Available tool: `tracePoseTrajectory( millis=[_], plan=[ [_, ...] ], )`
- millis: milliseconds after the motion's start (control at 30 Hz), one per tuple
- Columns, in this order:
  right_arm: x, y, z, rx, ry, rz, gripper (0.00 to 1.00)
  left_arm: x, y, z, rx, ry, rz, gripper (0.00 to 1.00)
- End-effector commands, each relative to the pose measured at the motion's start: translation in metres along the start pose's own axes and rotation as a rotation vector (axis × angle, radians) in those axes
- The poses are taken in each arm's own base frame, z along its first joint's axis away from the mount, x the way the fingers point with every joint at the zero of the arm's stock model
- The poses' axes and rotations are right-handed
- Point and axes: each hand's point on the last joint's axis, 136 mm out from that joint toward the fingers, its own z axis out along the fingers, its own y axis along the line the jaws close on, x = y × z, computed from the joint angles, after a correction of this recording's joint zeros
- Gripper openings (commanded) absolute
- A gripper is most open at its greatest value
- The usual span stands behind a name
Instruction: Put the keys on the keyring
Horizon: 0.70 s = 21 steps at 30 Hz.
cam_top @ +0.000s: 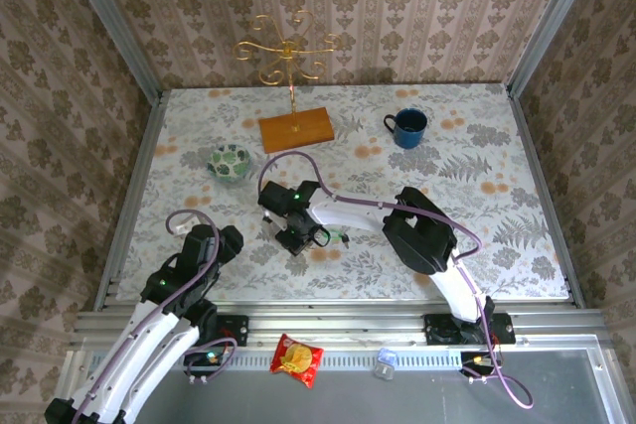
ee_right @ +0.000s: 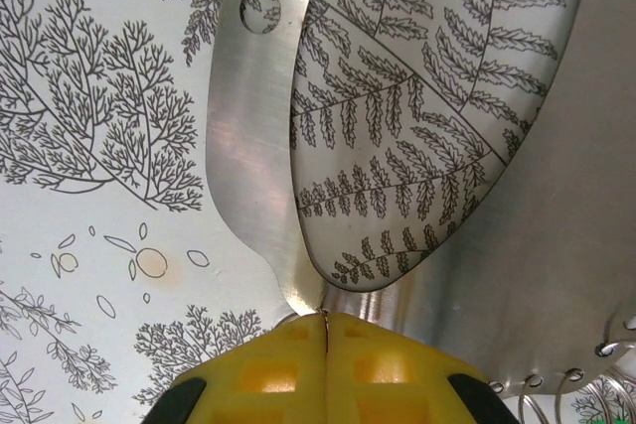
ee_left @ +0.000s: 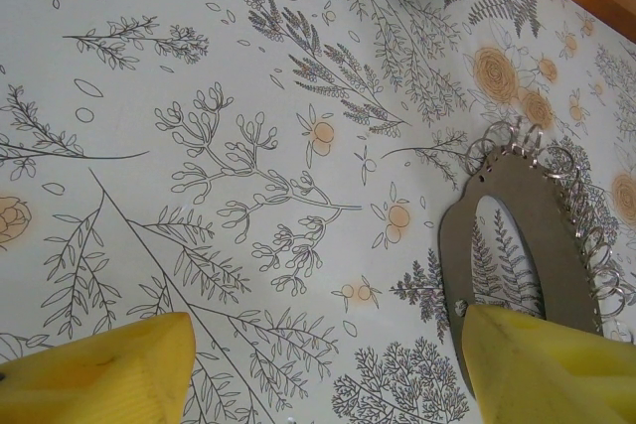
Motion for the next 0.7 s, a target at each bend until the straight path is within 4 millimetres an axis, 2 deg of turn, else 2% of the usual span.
tracePoseTrajectory(
  millis=[0,300,567,667],
  plan=[
    [0.002,-0.005,0.002,0.013,0.028,0.008,0.08,-0.005,-0.003,-0.002,0.005,-0.016,0.021,0.72],
    [0.002,-0.006,0.0,0.012,0.043,0.004,0.15,-0.005,-0.003,-0.002,0.005,-0.017,0.019,0.72],
    [0.001,-0.005,-0.005,-0.002,0.042,-0.001,0.0,-0.006,-0.004,-0.004,0.008,-0.019,0.026,0.72],
    [-0.008,-0.004,-0.023,-0.037,-0.009,0.002,0.0,-0.011,-0.011,-0.006,0.029,-0.032,0.064,0.72]
  ],
)
